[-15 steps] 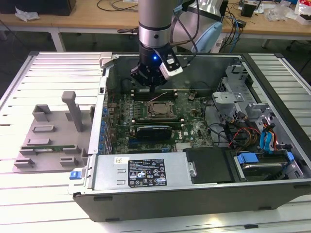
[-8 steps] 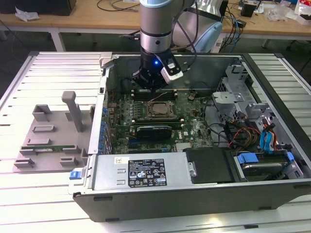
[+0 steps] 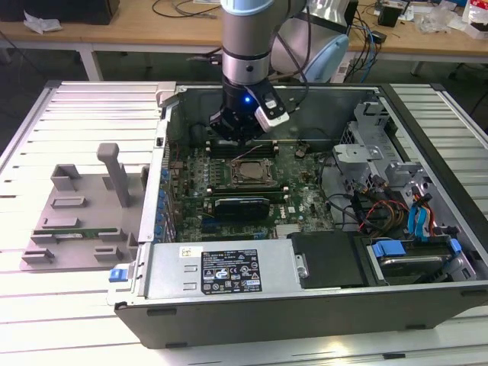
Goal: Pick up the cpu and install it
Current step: 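Install the first cpu locking lever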
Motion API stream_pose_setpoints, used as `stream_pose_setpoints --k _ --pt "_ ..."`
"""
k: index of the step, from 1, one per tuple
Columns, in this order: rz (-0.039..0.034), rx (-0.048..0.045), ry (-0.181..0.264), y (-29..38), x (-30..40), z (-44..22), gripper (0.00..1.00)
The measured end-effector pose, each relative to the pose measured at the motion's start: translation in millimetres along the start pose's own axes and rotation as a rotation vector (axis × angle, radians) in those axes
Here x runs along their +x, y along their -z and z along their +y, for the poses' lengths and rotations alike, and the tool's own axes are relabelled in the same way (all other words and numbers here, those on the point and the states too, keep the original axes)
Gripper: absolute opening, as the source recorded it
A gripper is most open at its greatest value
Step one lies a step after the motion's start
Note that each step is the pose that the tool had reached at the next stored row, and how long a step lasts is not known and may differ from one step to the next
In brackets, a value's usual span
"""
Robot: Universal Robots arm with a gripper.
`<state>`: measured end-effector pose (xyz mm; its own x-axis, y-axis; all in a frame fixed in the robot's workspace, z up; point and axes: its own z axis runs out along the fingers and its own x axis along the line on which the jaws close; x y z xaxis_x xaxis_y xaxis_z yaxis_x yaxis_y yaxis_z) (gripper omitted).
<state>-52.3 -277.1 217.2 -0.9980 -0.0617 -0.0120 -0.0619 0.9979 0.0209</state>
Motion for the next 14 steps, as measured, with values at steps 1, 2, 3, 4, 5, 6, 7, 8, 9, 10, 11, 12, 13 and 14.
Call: stream_pose_setpoints --k 1,2,3,4,5,6,7,8,9,10,11,12,13,14 --pt "0.0003 0.0001 0.000 -1.3 -2.6 -0.2 0.11" --pt "0.0007 0.0000 0.000 -2.6 -5.2 -0.4 0.11" --pt "0.0008 0.0000 0.000 -3.2 -6.3 -0.5 0.11" --pt "0.0009 0.0000 0.000 -3.9 -7.5 -0.6 0.11" --pt "0.0011 -0.0001 0.000 -5.8 -10.4 -0.8 0.11" --pt "0.0013 0.0000 0.000 -6.6 -11.6 -0.9 0.11" --pt "0.0013 0.0000 0.000 -7.3 -12.5 -0.9 0.11" --pt "0.0013 -0.0001 0.000 -7.9 -13.8 -1.1 0.11" --pt "0.0014 0.0000 0.000 -8.3 -14.8 -1.4 0.11" --pt "0.0015 0.0000 0.000 -8.6 -16.0 -1.7 0.11" --pt "0.0017 0.0001 0.000 -9.1 -18.0 -2.5 0.11" --pt "0.0018 -0.0001 0.000 -9.5 -19.3 -3.1 0.11" --pt "0.0017 -0.0002 0.000 -9.9 -20.5 -3.7 0.11" --pt "0.0020 -0.0002 0.000 -10.6 -22.7 -5.2 0.11"
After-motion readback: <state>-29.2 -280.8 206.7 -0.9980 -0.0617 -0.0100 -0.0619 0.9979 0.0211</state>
